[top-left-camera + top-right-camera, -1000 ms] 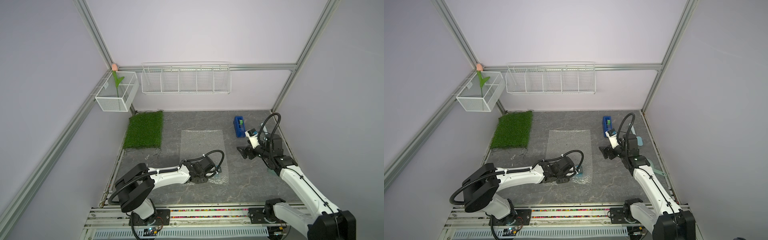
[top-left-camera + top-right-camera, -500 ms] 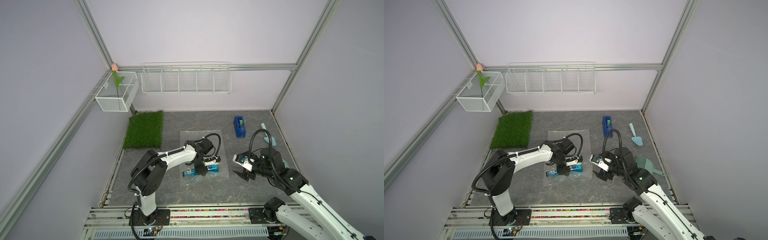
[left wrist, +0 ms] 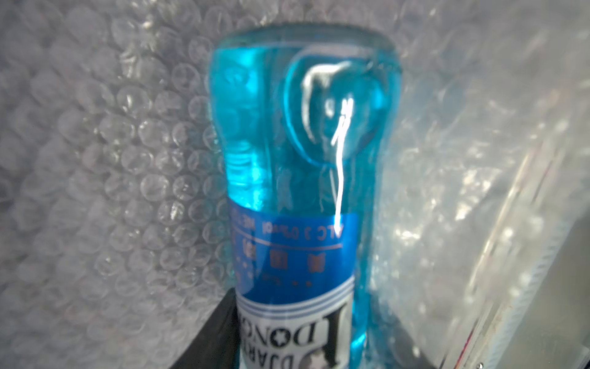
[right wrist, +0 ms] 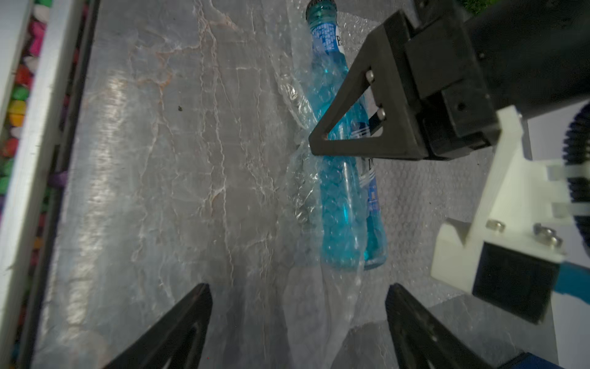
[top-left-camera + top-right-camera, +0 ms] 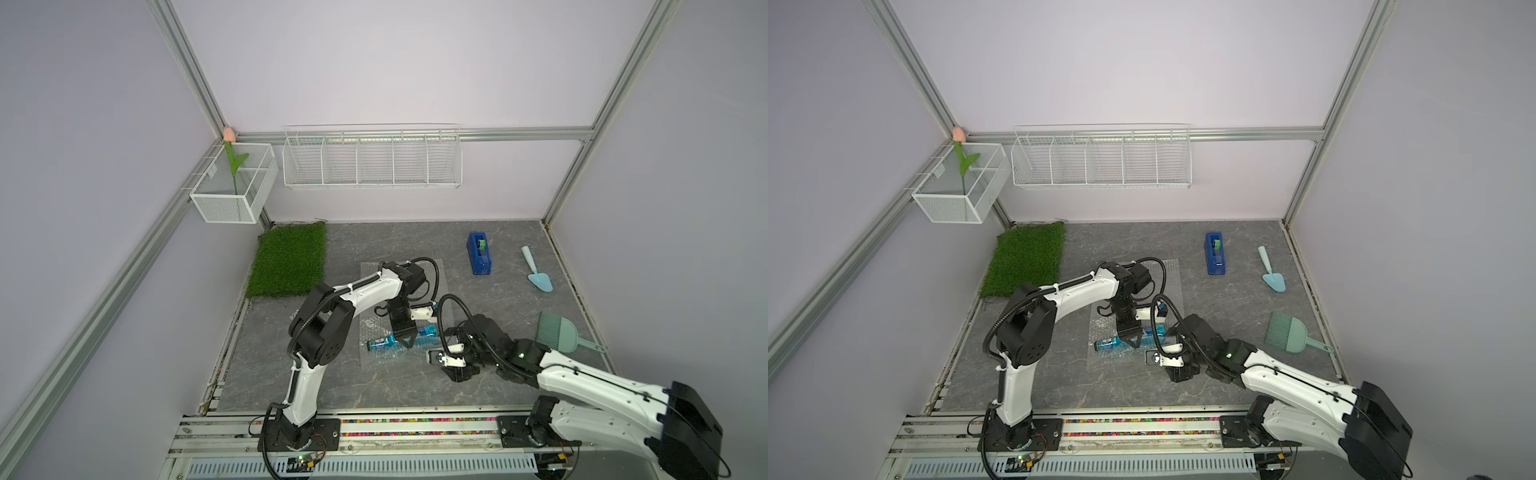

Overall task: Wrap wine bottles in bubble wrap
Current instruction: Wrap the wine bottle in bubble wrap.

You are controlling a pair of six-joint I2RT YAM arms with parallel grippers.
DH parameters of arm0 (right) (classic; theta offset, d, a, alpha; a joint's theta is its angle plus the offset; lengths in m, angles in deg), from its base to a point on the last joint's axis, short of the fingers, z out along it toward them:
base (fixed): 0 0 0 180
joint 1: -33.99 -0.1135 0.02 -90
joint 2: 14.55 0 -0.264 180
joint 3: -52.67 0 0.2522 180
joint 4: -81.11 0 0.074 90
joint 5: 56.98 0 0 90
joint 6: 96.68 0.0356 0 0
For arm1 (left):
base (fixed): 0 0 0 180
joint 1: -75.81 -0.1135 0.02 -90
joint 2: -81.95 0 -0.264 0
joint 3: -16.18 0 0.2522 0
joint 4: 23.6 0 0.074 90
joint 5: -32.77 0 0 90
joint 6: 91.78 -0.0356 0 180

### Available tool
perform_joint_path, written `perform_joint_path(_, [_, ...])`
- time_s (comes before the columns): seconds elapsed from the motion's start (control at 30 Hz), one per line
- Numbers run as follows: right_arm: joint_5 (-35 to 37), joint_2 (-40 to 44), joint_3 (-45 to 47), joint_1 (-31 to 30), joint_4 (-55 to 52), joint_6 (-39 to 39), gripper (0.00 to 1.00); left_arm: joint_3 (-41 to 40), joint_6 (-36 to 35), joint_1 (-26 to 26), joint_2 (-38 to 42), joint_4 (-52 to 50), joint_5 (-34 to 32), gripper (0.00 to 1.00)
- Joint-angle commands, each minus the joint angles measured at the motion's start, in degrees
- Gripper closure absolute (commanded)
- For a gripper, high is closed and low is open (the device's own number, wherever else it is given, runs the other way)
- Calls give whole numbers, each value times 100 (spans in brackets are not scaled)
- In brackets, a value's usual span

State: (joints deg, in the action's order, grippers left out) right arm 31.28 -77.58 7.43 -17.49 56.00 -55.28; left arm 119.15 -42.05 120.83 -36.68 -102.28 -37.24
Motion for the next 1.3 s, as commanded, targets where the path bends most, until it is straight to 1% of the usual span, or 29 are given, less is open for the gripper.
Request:
perform_joint_path(0.0, [104, -529, 55, 41, 1414, -412, 11, 51, -271, 56, -290, -258, 337, 73])
perform_joint_path(0.07, [62, -872, 74, 115, 1999, -451, 11, 86, -303, 51, -283, -257, 347, 73])
perform_joint_path(0.27, [-95, -1768, -177, 271, 2367, -760, 9, 128, -366, 34, -318, -262, 322, 73])
perform_joint_path(0.4, [-303, -2141, -408, 398, 2093, -892, 7, 97, -377, -6, -323, -250, 291, 72])
perform_joint_path(0.5, [-386, -2357, -462, 485, 2310, -872, 6, 97, -394, -28, -295, -240, 274, 72])
perform_joint_path(0.6, [-502, -2555, -637, 593, 2312, -827, 1, 85, -389, -27, -260, -216, 267, 70])
perform_joint_path(0.67, [-560, -2705, -762, 659, 2163, -850, 2, 30, -390, -29, -216, -163, 229, 69])
perform_joint_path(0.8, [-526, -2773, -744, 726, 2396, -854, 2, -60, -385, -28, -144, -70, 180, 68])
perform_joint_path(0.93, [-525, -2585, -649, 778, 2698, -865, 0, -88, -369, -28, -174, -29, 180, 68])
perform_joint_path(1.1, [-538, -2208, -391, 785, 3033, -915, 8, -62, -386, -28, -248, -67, 242, 68])
perform_joint_path(1.2, [-518, -2183, -410, 792, 2886, -979, 8, -61, -385, -28, -268, -77, 240, 68])
perform_joint_path(1.27, [-476, -2332, -483, 794, 2719, -1053, 8, -53, -385, -23, -258, -80, 242, 68])
